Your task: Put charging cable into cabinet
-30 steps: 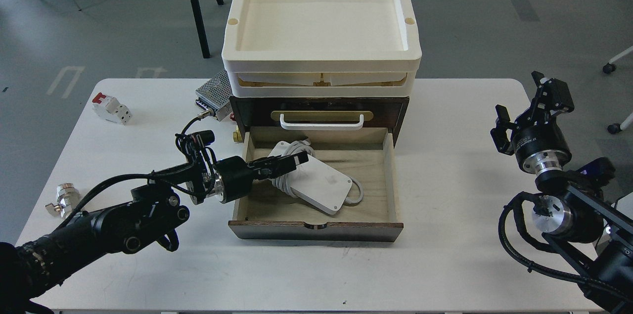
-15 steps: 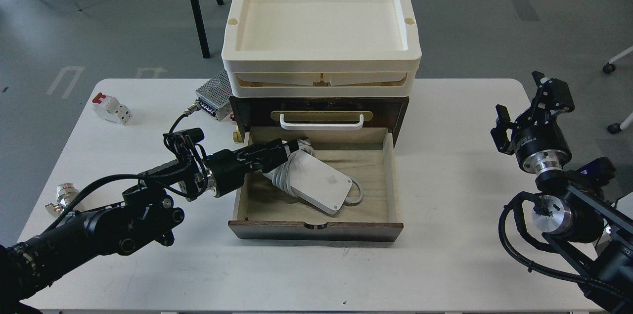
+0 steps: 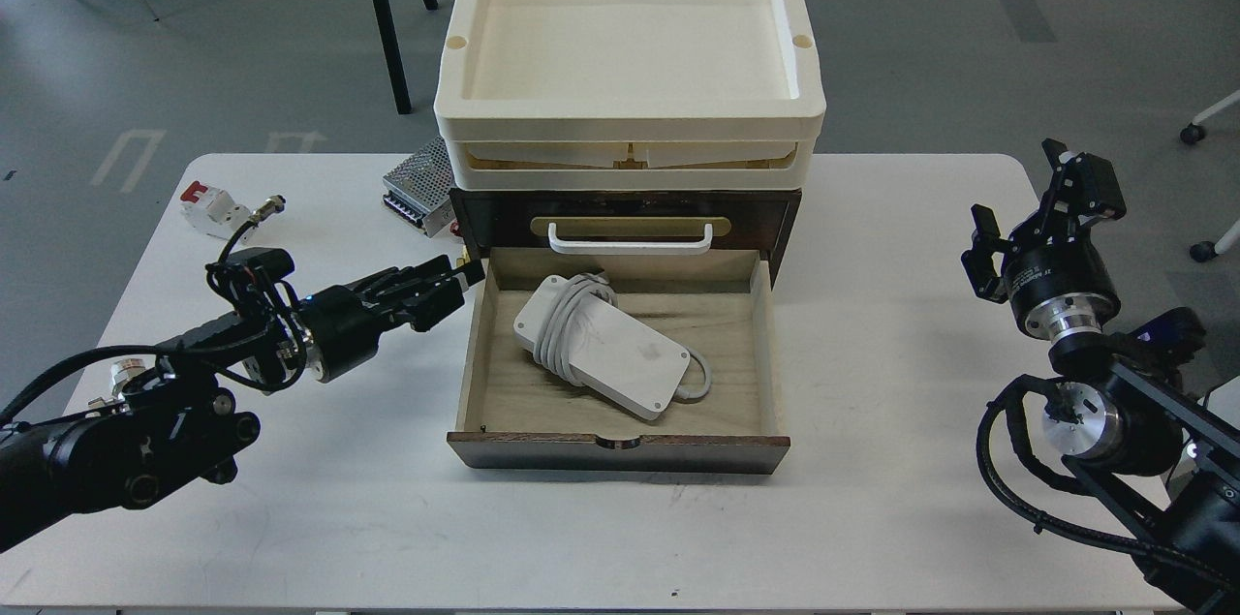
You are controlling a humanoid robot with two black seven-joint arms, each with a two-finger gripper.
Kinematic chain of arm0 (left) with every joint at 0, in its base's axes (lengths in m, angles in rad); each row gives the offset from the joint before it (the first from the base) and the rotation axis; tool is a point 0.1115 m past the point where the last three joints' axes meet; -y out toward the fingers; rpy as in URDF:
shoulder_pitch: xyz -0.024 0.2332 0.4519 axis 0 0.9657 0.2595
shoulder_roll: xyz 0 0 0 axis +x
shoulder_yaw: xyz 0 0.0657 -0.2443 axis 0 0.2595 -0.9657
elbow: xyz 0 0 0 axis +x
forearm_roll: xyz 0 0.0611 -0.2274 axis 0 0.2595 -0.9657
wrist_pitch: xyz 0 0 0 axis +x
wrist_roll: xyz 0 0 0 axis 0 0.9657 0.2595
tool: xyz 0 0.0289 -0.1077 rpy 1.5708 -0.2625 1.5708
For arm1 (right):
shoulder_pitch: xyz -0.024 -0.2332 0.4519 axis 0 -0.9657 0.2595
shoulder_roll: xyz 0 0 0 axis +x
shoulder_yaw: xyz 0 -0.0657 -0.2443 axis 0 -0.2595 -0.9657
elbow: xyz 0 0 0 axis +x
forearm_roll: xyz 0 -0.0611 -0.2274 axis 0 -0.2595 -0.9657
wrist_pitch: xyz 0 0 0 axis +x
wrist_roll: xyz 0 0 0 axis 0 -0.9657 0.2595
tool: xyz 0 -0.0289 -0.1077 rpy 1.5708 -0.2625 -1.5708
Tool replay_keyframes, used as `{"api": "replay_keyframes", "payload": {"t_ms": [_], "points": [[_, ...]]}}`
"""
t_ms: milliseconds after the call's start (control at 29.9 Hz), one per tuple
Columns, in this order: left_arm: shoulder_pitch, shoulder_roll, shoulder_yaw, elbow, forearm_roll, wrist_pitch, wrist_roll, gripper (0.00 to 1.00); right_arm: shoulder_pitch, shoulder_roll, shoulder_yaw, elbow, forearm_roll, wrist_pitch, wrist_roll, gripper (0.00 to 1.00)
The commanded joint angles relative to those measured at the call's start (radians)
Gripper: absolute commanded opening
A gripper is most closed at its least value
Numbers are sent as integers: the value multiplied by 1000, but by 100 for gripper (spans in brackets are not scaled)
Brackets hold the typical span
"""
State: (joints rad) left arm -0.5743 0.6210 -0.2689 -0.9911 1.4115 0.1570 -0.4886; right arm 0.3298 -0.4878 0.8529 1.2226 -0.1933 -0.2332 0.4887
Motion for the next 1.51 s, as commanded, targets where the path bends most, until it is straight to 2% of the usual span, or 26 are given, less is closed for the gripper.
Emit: {"api": "replay_keyframes", "payload": {"t_ms": [0,167,435,635,870,1037,1237,1472], "points": [[25,65,-1,-27,-93,1,0,62,0,0,-2,1,0,0,0,99],[45,94,-6,-11,-392,-10,0,67,0,0,-2,5,0,0,0,99],[56,82,-7,86,-799,-43,0,75,0,0,-3,6,2,2,0,99],[56,79,-35,149,-1083,-206,0,79,2,0,-3,9,2,2,0,99],[54,28,-205,276,-1220,-436,0,88,5,0,-3,15,2,2,0,99],[56,-26,-288,379,-1270,-563,0,89,3,0,-3,14,2,2,0,99],[56,-110,-288,459,-1277,-588,0,95,3,0,-3,14,2,2,0,99],[56,-132,-291,477,-1278,-596,0,98,3,0,-3,14,2,2,0,99]]}}
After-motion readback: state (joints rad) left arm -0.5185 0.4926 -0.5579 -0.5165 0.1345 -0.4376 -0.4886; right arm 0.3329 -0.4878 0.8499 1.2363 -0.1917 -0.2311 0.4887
